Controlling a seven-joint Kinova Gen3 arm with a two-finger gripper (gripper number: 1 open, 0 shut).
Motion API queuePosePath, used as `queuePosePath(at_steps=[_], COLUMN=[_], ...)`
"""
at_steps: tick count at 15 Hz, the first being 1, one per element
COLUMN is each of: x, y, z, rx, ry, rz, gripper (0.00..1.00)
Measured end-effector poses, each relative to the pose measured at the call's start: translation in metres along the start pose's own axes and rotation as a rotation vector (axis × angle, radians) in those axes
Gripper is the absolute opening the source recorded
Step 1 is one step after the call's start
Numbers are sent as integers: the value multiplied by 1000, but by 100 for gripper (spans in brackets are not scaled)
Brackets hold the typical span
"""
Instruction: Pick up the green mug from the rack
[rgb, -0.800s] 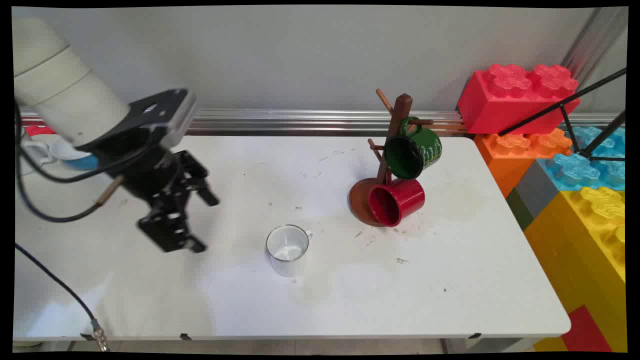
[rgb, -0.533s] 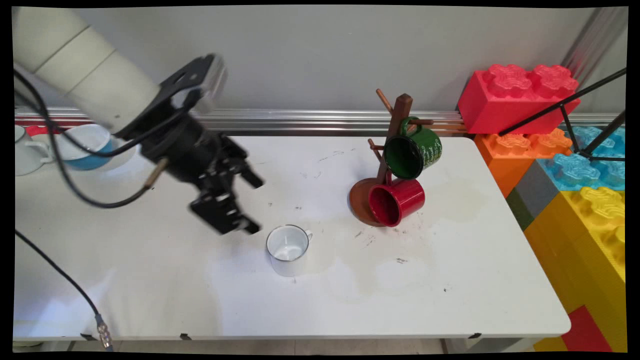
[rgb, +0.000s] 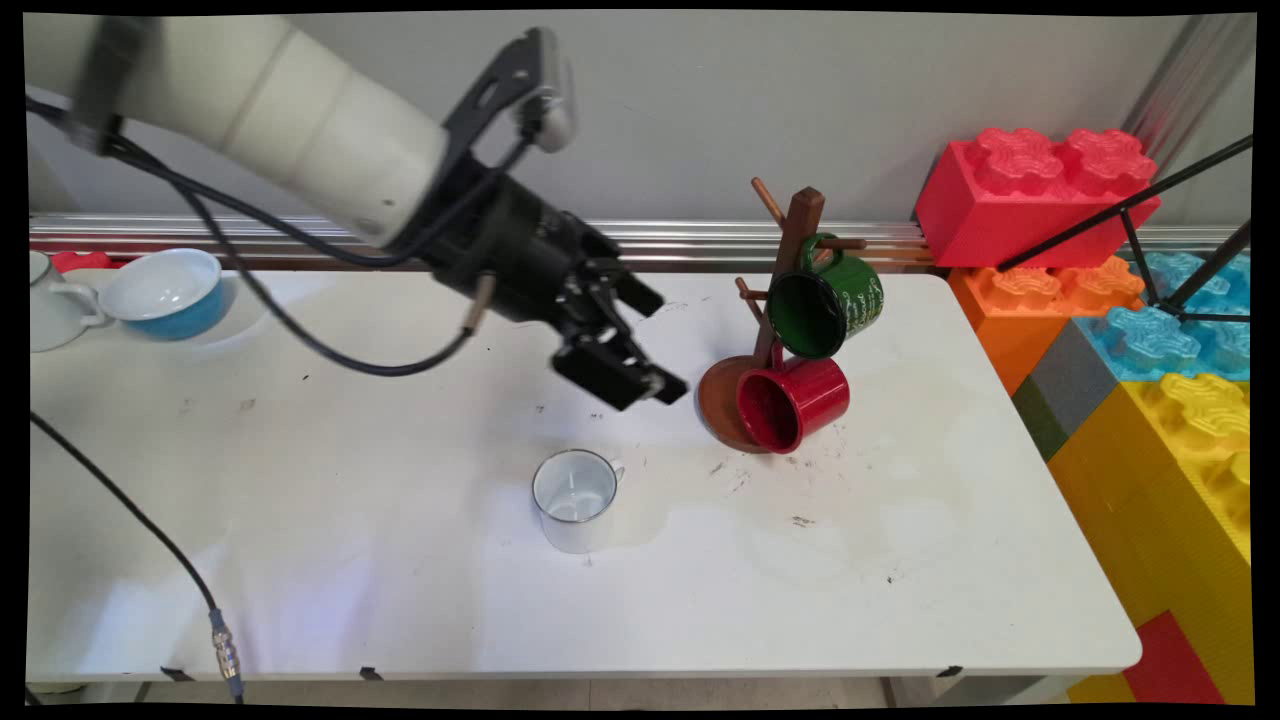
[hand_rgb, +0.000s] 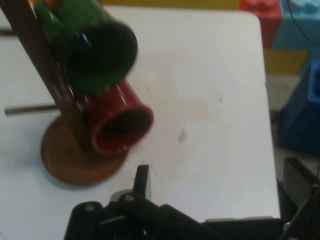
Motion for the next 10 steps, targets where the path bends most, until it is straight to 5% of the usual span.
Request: queuePosePath(at_steps=[6,10], x=[18,28], y=[-3,-7], z=[43,72], rx=[45,32], ry=[31,47], rz=[-51,-100], gripper=[100,100])
